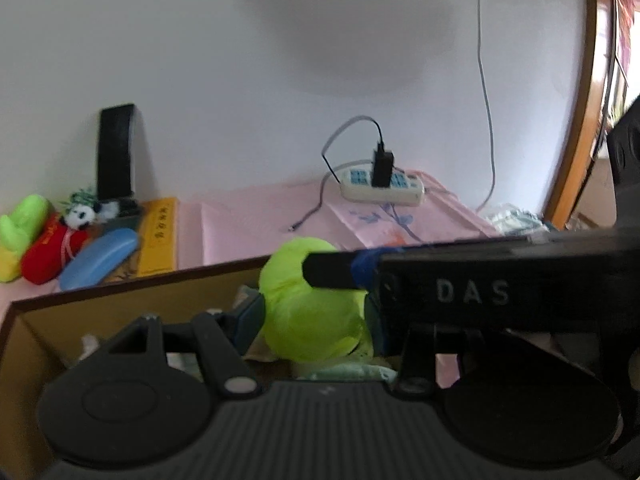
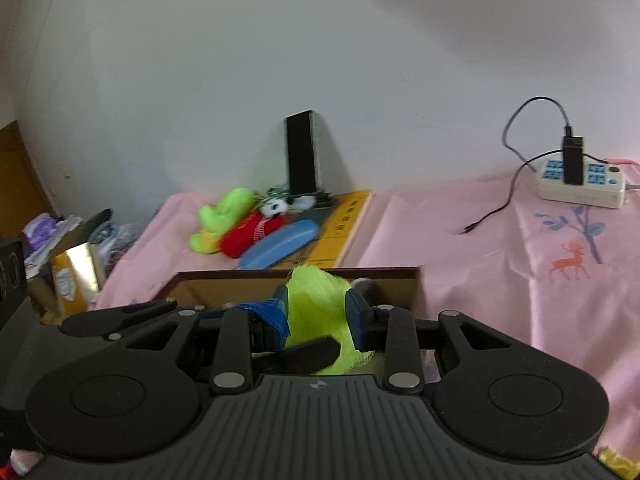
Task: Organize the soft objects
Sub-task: 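Carry the lime-green ball in the right gripper over the box, then lower the ball into the box and open the right gripper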
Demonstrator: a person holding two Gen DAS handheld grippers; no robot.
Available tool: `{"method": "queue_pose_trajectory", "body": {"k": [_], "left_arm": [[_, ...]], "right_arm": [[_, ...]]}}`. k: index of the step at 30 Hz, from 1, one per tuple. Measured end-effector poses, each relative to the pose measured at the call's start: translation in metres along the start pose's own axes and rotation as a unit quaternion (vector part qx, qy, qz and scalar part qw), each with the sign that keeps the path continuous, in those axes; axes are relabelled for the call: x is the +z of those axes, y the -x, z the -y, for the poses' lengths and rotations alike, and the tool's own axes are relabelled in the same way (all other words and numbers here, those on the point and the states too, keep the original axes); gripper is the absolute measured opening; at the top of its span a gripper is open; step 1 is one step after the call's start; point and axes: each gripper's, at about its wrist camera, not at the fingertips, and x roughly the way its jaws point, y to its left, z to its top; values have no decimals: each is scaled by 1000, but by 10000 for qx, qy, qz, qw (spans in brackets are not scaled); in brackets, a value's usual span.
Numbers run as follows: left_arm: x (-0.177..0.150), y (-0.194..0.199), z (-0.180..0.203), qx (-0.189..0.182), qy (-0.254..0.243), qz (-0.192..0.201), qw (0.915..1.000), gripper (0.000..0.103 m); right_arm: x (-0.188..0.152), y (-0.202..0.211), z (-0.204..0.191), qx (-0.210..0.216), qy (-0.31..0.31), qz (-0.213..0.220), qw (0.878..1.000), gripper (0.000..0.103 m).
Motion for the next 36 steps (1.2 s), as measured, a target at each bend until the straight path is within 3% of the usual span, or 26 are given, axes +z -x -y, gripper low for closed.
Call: {"method": "queue_pose_trajectory", "body": {"k": [10, 15, 22, 30, 36], "left_arm": [[-5, -28, 8, 54, -215, -374, 9991, 47], [-5, -26, 3, 21, -54, -427, 9991, 51], [-4, 0, 8, 82, -133, -249, 9996, 61], [-4, 33, 17, 292, -242, -145, 9992, 64], [-15, 57, 25, 505, -229, -154, 9983, 65]], "right_arm": [[-4, -21, 16, -332, -128, 13, 9994, 16], [-3, -25, 16, -374, -200, 3, 9991, 17], [-1, -3, 15, -310, -488, 10, 9983, 17], [-3, 33, 10, -284, -717, 244, 9967, 17], [3, 58, -18, 193, -543, 426, 9974, 17]]}}
